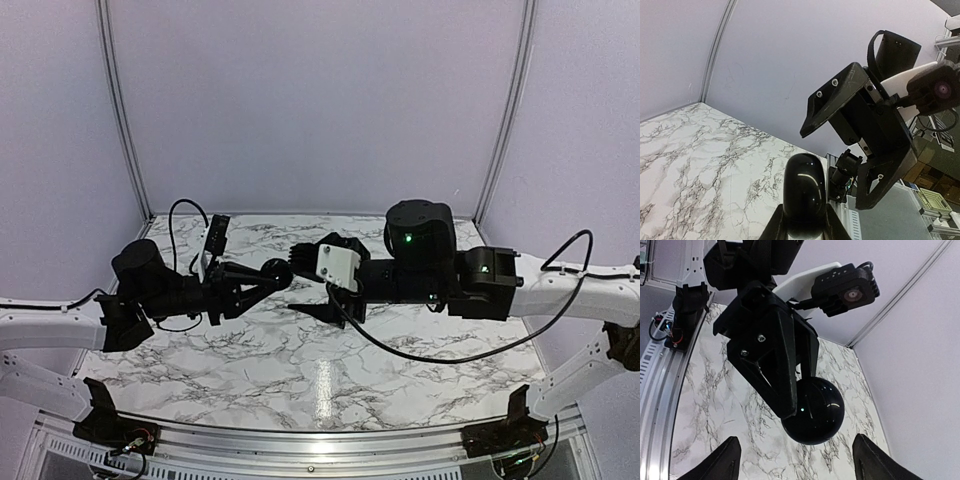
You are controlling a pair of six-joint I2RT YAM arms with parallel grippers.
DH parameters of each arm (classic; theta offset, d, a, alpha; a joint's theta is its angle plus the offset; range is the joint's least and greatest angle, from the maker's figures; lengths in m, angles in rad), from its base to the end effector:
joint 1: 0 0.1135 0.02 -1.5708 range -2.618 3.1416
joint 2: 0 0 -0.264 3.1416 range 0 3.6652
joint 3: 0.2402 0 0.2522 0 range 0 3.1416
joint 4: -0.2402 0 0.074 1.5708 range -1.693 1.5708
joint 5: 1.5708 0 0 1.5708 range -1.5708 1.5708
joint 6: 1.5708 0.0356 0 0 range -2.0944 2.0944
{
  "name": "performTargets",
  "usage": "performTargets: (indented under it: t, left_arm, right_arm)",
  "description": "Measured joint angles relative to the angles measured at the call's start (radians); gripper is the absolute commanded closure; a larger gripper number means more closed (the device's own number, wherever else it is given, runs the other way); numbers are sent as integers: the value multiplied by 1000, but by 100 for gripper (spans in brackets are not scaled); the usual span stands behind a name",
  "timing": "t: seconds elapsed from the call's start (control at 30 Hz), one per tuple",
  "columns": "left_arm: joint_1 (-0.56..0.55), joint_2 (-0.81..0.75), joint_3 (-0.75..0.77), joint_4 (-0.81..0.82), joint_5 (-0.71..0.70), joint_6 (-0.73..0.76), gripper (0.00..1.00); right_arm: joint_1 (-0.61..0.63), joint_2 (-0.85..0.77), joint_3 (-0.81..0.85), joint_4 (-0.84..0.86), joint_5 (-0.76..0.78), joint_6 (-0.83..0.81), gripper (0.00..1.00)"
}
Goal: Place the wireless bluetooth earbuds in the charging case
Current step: Pass from the left arm to the right
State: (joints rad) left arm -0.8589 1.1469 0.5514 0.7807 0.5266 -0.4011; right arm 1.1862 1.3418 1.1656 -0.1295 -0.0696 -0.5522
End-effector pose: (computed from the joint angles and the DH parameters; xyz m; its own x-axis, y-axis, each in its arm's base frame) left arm 0.1503 -0.2016 0.2857 -0.2708 -0.2028 -0.9410 0.9467 0.1212 -0.2985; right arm 0.1163 0.2940 0.3538 0.4020 -0.4016 -0.8229 -0.8677 0.1200 -0.4824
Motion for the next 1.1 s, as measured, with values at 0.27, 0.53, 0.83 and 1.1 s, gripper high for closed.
performTargets:
  t: [0.27,0.53,0.83,1.1]
  left_arm:
    - [0,23,28,-56,32,-75,100]
    - [0,83,85,-92,71,-138,100]
    - [0,96,105,-132,87,-161,100]
    - [2,109,122,-156,85,-156,100]
  right_arm:
    - [6,40,0,5,92,-95,27]
    - [6,67,3,24,106,-147,34]
    - [6,95,10,23,144,-165,44]
    - [8,99,16,15,174,-169,60]
